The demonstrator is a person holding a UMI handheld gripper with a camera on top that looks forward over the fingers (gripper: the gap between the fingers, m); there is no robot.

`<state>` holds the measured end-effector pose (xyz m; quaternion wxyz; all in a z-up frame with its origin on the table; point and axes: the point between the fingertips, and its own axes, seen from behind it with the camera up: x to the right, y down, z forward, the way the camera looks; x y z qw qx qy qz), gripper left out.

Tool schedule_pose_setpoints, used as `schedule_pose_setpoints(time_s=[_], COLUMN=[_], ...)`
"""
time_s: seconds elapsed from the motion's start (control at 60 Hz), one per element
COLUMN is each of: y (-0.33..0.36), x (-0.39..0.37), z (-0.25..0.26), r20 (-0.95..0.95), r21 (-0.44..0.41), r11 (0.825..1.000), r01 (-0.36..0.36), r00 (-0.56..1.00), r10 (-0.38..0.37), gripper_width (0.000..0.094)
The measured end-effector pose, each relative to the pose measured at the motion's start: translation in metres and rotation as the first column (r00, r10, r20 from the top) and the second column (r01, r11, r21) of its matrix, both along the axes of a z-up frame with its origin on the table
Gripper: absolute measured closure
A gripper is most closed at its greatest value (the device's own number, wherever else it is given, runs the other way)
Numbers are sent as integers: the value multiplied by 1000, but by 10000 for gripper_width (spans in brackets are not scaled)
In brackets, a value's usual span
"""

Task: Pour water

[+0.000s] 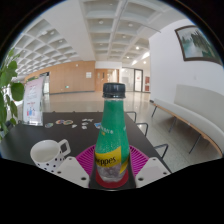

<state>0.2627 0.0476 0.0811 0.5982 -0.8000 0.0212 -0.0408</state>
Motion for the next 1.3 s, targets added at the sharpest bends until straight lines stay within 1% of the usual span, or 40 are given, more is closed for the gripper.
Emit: schedule_pose_setpoints(time_s=[0.05, 0.1, 0.133, 0.183, 0.217, 0.3, 0.45, 0.583, 0.767, 0.883, 1.05, 1.25, 1.3], y=[-3, -7, -11, -17, -23, -42, -93, -161, -256, -309, -368, -401, -403], x=[-3, -3, -2, -6, -5, -2, -20, -34, -56, -72, -78, -72, -74], z=[-7, -15, -17, -11, -5, 10, 44, 75, 114, 122, 126, 130, 130], r20=[-11, -28, -47, -60, -56, -18, 14, 19, 26, 22, 40, 50, 46], r21=[-10, -58, -87, -99, -102, -110, -125, -137, -98, -98, -94, -73, -76], r11=[1000, 998, 996, 995, 994, 993, 990, 987, 992, 994, 993, 993, 993], r01=[6, 13, 17, 13, 22, 53, 58, 78, 85, 55, 64, 91, 87], r00=[1000, 999, 999, 998, 998, 998, 998, 997, 996, 998, 997, 995, 995], r10=[-6, -15, -22, -19, -28, -55, -57, -76, -83, -53, -61, -88, -84], gripper_width=[410, 360, 249, 62, 108, 68, 81, 81, 83, 80, 82, 80, 76])
